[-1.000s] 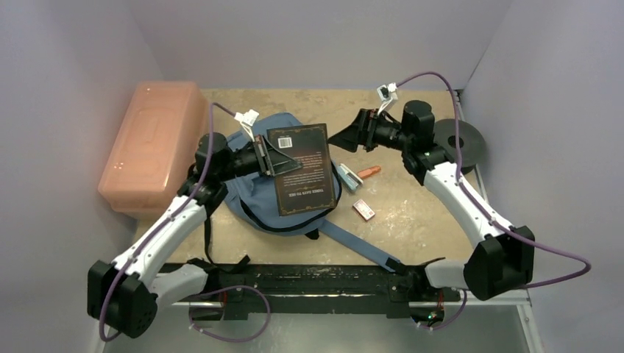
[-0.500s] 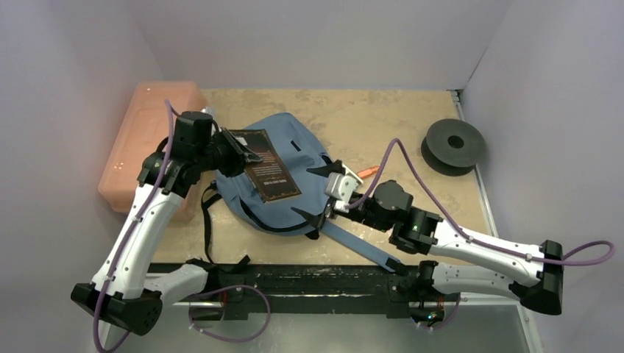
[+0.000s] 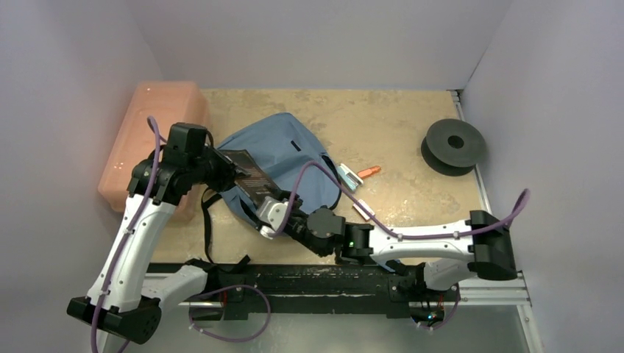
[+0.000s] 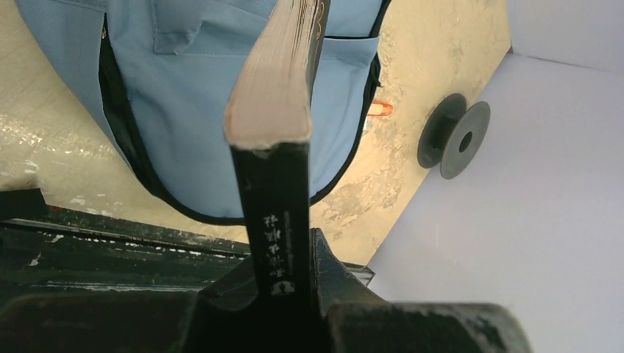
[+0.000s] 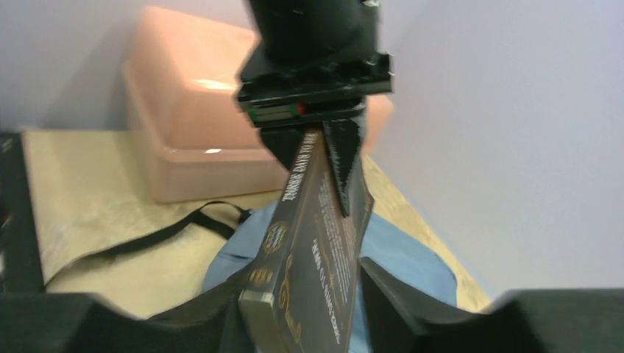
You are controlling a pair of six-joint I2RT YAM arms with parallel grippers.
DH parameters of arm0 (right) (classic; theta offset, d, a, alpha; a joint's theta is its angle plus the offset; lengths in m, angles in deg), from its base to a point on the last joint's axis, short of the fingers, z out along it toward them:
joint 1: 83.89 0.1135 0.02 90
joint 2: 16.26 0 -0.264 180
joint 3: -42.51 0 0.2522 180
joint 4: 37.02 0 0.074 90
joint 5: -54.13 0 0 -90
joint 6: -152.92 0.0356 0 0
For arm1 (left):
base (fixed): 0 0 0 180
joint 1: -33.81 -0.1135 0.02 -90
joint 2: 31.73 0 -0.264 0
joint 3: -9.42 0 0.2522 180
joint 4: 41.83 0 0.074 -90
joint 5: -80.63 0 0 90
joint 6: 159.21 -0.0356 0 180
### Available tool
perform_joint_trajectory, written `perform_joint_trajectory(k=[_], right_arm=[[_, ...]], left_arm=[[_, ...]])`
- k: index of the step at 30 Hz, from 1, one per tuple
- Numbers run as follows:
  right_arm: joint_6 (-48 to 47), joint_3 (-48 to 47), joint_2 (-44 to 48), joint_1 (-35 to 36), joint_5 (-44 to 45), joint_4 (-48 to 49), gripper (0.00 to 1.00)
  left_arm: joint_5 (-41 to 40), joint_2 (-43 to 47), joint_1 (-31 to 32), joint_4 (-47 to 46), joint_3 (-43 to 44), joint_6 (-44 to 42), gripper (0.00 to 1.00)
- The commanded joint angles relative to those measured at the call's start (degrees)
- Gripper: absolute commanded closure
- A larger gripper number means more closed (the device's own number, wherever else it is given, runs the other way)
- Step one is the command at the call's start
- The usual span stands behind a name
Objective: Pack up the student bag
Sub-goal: Pick up the book from the center of the board.
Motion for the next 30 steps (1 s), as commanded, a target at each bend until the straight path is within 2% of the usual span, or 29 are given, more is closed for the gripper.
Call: perform_joint_trajectory(k=[1,3,4,5,8,9,12,13,15,17,18,20,21,22,23,26,30], right_arm=[[-6.7,-3.6,-5.6,1.6,24.4,15.6,0.62],[-8.6,-1.3,-7.0,1.6,24.7,21.3,0.77],[-8.6,-0.9,-7.4,1.6,23.8,21.2,0.96],[-7.7,-0.8,-7.6,1.6,22.8,20.4,1.0],[-2.7,0.4,-6.4,0.7,21.1,19.6,1.0],[-1.0,1.0,-5.6,-0.1,21.6,19.2,1.0],[6.8,3.6,-1.8,-4.0,25.3,17.6,1.0],[10.4,4.0,0.4,-6.4,25.8,14.2,1.0],[24.0,3.1,6.3,-13.1,22.7,0.6,1.0],[36.6,3.0,12.4,-22.3,15.7,-11.3,1.0],[36.6,3.3,15.0,-26.4,13.4,-15.4,1.0],[36.6,3.8,19.6,-31.3,12.9,-21.4,1.0],[45.3,3.8,21.5,-32.4,13.5,-24.0,1.0],[45.6,3.4,22.9,-32.9,14.5,-27.0,1.0],[45.7,2.7,23.8,-33.3,16.2,-30.6,1.0],[46.8,0.1,25.6,-34.2,22.0,-41.5,1.0],[50.4,-1.0,31.2,-34.6,27.9,-50.7,1.0]], left_arm=[[-1.4,3.6,-0.9,-2.0,0.0,3.8,1.0],[-2.5,6.1,-1.5,-4.6,-1.8,4.2,0.82],[-2.7,7.3,-1.9,-5.6,-2.5,4.8,0.76],[-3.1,8.5,-2.2,-6.9,-3.1,5.0,0.69],[-9.0,10.9,-2.6,-7.2,-2.8,3.0,0.31],[-12.4,11.7,-2.6,-6.8,-2.5,0.9,0.22],[-24.1,14.8,-2.6,-7.7,-3.5,-7.6,0.08],[-25.9,16.1,-2.6,-9.9,-4.3,-11.2,0.07],[-25.3,18.7,-2.6,-16.1,-8.0,-18.6,0.04],[-14.5,20.2,-2.6,-26.5,-13.8,-29.3,0.04],[-6.7,20.0,-2.6,-32.2,-15.3,-33.8,0.08],[7.9,17.4,-2.1,-37.8,-18.1,-38.0,0.15],[12.4,15.0,-0.5,-39.0,-18.9,-39.8,0.18],[12.3,12.7,3.1,-38.4,-18.9,-41.7,0.18],[8.3,10.4,8.7,-36.4,-18.2,-45.5,0.18],[-9.8,3.7,26.0,-34.3,-17.5,-54.6,0.18],[-20.4,-6.5,37.2,-36.9,-17.8,-60.3,0.18]])
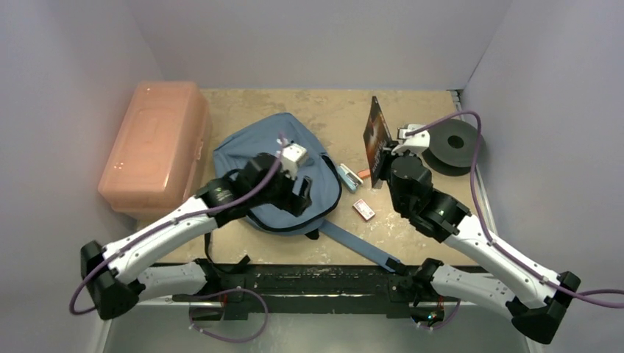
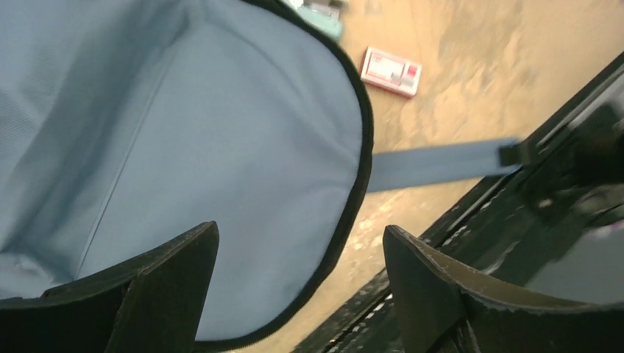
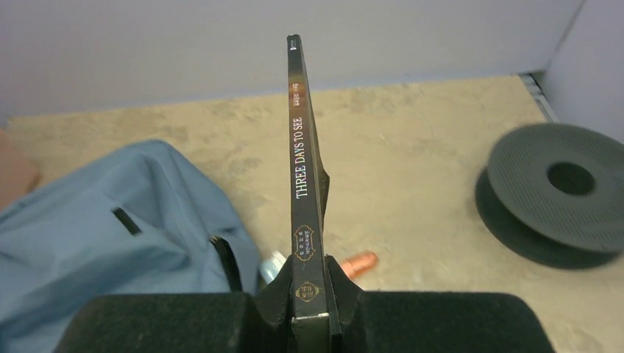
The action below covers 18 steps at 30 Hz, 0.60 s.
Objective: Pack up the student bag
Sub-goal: Pick up the book from the center of the board.
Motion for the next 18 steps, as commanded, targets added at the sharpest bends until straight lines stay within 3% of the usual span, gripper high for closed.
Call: perform_joint_trajectory(k=[1,4,8,11,14,18], right_arm=[[7.8,-2.3,6.1,-0.2,7.8,-12.9,1.0],[9.6,1.5,12.2,-0.2,8.5,-11.7,1.0],[11.4,4.0,17.0,-0.3,7.9,-11.3,1.0],[12.0,3.9,17.2,-0.3,7.7,-12.3,1.0],[12.2,3.6,16.5,-0.2,7.4,-12.9,1.0],[13.0,4.3,15.9,-0.2,6.4,-12.6,1.0]], left_arm=[[-14.6,-8.2,10.2,-4.0,0.6,-13.3,0.18],[-22.9,-18.3,16.6,-1.1,5.2,-15.8,0.19],[-31.9,-29.5,22.5,4.1,12.2,-17.9,0.29],[-35.3,-33.8,23.6,6.0,14.1,-17.5,0.37],[-39.7,-35.8,24.1,8.7,15.4,-15.8,0.52],[-41.3,-35.4,24.3,9.9,14.9,-15.3,0.57]])
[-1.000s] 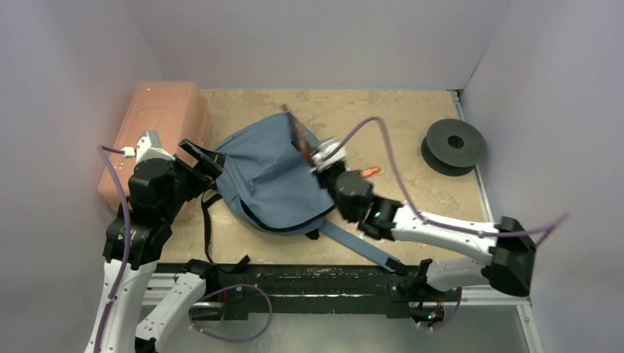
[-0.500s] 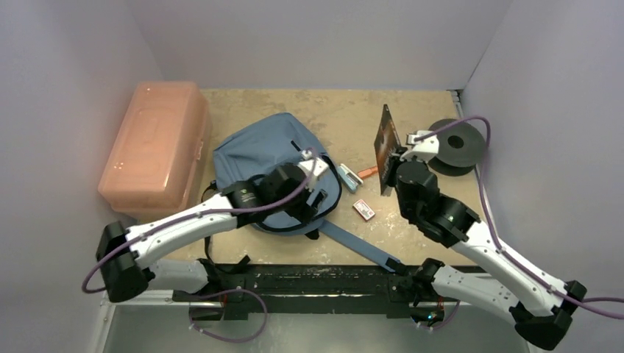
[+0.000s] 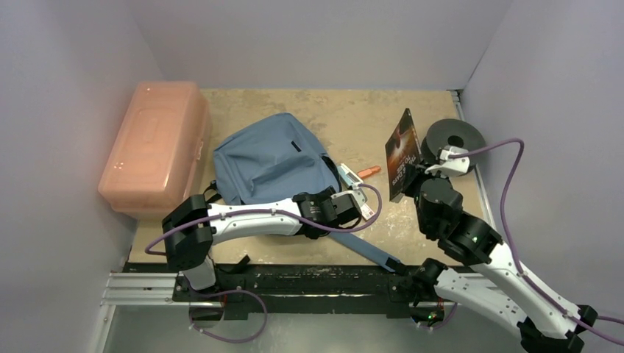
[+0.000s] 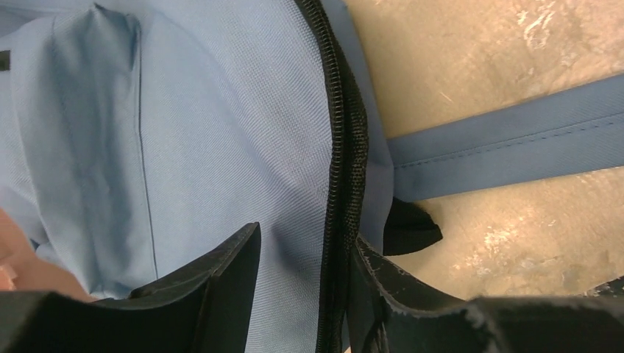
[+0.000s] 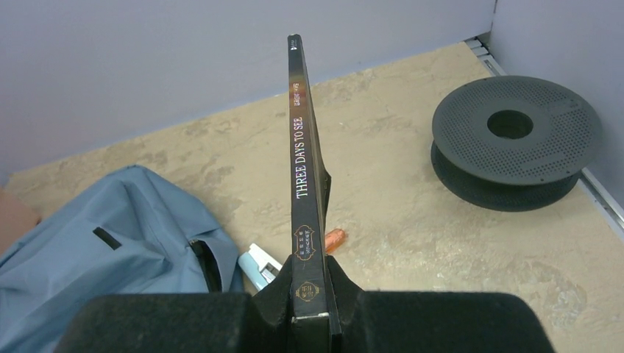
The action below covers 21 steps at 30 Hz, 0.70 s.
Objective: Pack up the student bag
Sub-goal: Pick up the book from the center of the board, then place the book in the student bag.
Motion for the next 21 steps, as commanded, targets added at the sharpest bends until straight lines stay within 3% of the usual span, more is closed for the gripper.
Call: perform_joint_trajectory(k=[1,6,11,14,18,21], right_arm=[[2.6,0.3,-0.3,0.0,-0.2,2.7,1.0],[3.8,0.5,-1.8,0.0,-3.1,2.7,1.0],[4.9,-1.2,-4.7,0.0,-10.9,-0.8,1.0],[5.5,-5.0,-8.1,0.0,-18.4,-6.7,1.0],[5.5,-12.8,-16.1,0.0,-23.8,-20.3,1.0],[4.0,-14.3,-18.1,0.0,-29.7,-25.4,1.0]], left_arm=[[-7.2,1.0,0.0,3.5,2.4,0.0,0.58],[-6.3,2.6,0.0,5.4,2.4,-1.9,0.66],[-3.7,5.5,-1.0,5.9,2.7,-2.9,0.93],[0.0,8.4,-3.3,6.8,4.5,-0.9,0.97],[17.0,12.4,-9.8,6.6,6.4,2.5,1.0],[27.7,14.8,-13.3,3.9,5.7,2.2,1.0]])
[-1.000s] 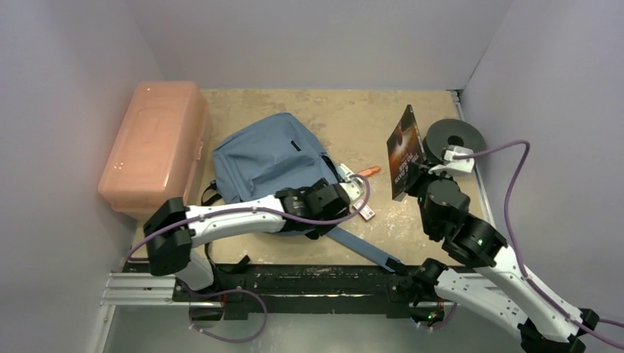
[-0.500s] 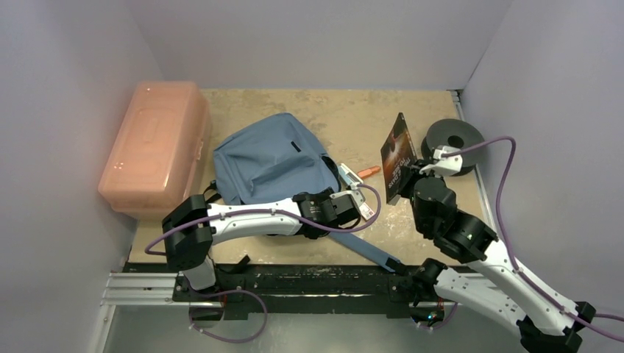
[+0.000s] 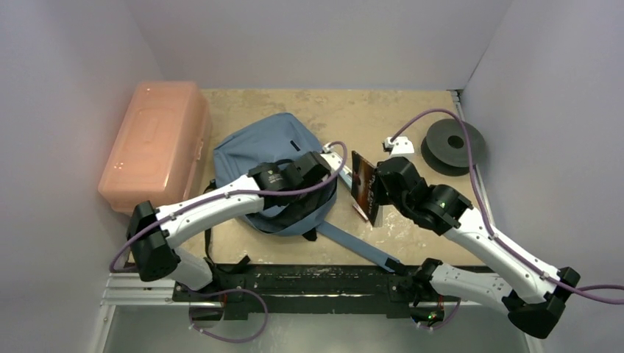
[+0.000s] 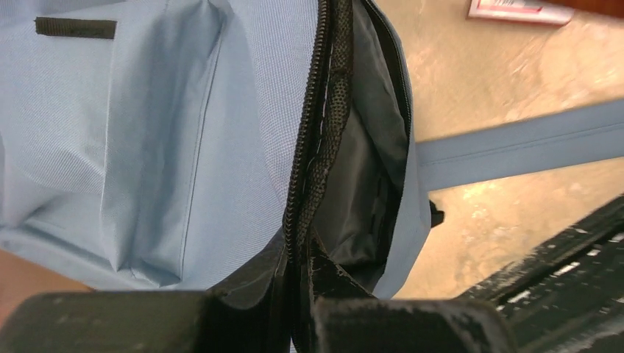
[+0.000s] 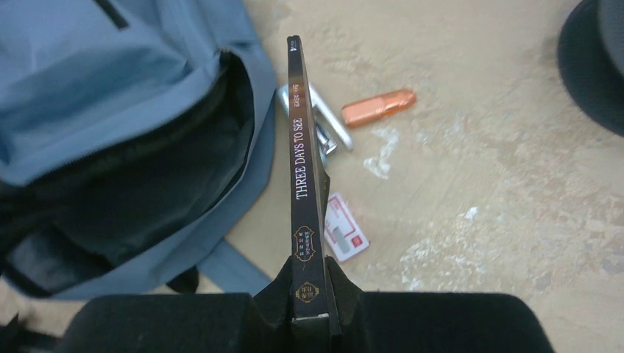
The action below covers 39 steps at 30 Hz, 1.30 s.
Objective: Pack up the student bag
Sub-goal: Place the book in the student bag.
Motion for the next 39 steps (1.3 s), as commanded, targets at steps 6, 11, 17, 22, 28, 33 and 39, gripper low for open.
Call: perform_joint_trajectory(k=[6,11,17,22,28,33,39], right_arm=[[-0.1,-4.7,2.8,-0.1,-23.6,-8.1,1.0],[-0.1,-8.1,3.0,-0.1,-41.4,-5.3,1.0],[13.9,-7.3,-1.9,-0.3,-62.1,8.1,1.0],[20.4,-5.6,-8.4,-5.0,-62.6,13.2,1.0],[51.6,15.7,-7.0,-15.3,-66.1,44.1,1.0],[64.0,22.5,-11.6,-15.2,-58.0,64.9,1.0],[72.0,26.3,-15.9,-15.2,-53.9,79.6,1.0]], left_arm=[[7.9,6.6,-7.2,-1.1,4.7,5.2,1.0],[-7.0,11.0,-7.8,-3.9,4.8,3.8,1.0],[-6.1,18.2,-7.8,-15.0,0.7,-3.9,1.0],[-3.1,20.9,-7.7,-18.3,0.8,-9.3,1.0],[0.3,21.2,-7.7,-17.8,1.1,-10.8,1.0],[1.8,20.4,-7.7,-17.9,1.6,-10.9,1.0],[3.2,19.2,-7.7,-16.8,2.8,-11.2,1.0]])
